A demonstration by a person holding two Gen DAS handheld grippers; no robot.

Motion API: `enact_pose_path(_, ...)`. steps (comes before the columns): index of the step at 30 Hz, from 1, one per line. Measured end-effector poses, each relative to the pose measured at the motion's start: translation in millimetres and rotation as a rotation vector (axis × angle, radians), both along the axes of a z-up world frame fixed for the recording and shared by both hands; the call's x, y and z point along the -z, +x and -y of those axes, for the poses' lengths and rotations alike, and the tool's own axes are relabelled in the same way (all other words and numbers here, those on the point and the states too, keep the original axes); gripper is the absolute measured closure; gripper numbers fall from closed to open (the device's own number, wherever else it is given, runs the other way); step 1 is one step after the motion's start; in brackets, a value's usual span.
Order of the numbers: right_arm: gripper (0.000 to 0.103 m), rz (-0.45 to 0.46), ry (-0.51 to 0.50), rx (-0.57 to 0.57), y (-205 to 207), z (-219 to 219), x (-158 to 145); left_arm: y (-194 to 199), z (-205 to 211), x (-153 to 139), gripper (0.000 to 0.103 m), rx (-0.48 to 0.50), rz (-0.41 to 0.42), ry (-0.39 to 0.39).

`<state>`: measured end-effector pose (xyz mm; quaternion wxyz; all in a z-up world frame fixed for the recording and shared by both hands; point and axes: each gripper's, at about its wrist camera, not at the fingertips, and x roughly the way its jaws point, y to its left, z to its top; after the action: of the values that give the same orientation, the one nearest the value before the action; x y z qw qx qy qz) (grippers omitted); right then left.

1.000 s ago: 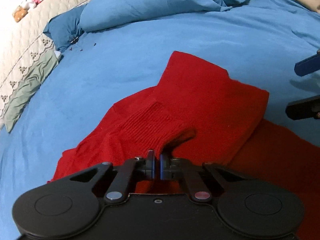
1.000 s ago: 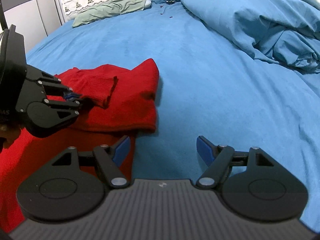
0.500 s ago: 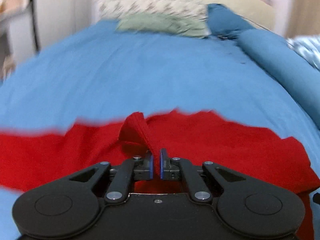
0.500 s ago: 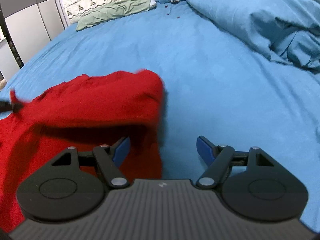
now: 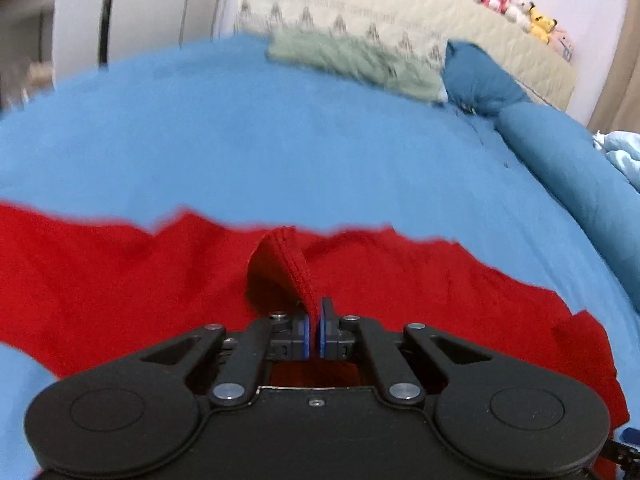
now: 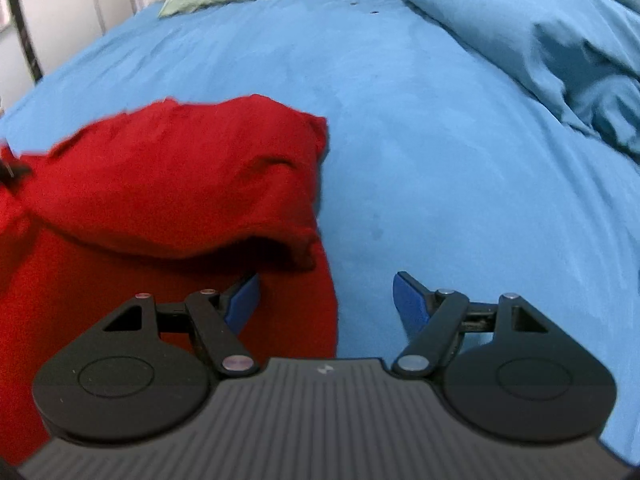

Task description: Fold small clothes

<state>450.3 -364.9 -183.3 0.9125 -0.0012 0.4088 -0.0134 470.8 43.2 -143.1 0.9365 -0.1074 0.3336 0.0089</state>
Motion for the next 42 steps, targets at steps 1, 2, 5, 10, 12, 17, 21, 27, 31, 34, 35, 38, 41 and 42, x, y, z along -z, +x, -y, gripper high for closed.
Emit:
enact_pose_path(1,0.014,-0.003,-0.034,-0.019,2,-5,2,-4,-3,-5,0.099,-0.013,0.023,0.052)
enact_pose_path(2,0.014,0.0,-0.06,-0.038,3,-10,4,-10,-7,-8,0.099,-0.022,0.04,0.092)
enact_pose_path(5,0.014,0.01,-0.095,-0.066,7,-20,7,-17,-20,-4,0.099,-0.035,0.037,0.126)
enact_pose_path(10,0.012,0.02,-0.15,-0.067,13,-22,7,-19,-26,14,0.099,-0.055,-0.006,0.11)
enact_pose_path(12,0.009,0.006,-0.2,-0.03,13,-18,9,-26,-25,15,0.099,-0.063,-0.003,0.114)
enact_pose_path(17,0.005,-0.042,-0.141,0.059,10,11,8,-29,-29,28,0.096,-0.069,-0.054,0.099)
enact_pose_path(21,0.005,-0.069,-0.147,0.012,4,14,-2,-35,-34,26,0.082,-0.084,-0.091,0.108)
enact_pose_path(27,0.001,0.032,0.024,-0.118,1,-2,-47,-58,-26,-14,0.041,-0.059,0.016,0.211)
enact_pose_path(31,0.001,0.11,0.048,-0.226,38,-40,-43,-39,-11,-9,0.036,0.045,0.012,0.195)
enact_pose_path(34,0.001,0.114,0.11,-0.214,73,-56,-24,-23,-6,14,0.036,0.067,-0.045,0.176)
enact_pose_path(35,0.001,0.103,0.118,-0.192,85,-58,-16,-20,-5,21,0.036,0.072,-0.072,0.179)
enact_pose_path(38,0.001,0.08,0.049,-0.078,113,-52,4,-21,-7,36,0.036,0.082,-0.11,0.181)
enact_pose_path(41,0.002,0.076,0.116,-0.035,125,-31,7,-27,-12,38,0.036,0.096,-0.095,0.183)
enact_pose_path(42,0.003,0.074,0.117,-0.044,124,-30,2,-29,-13,37,0.036,0.094,-0.097,0.184)
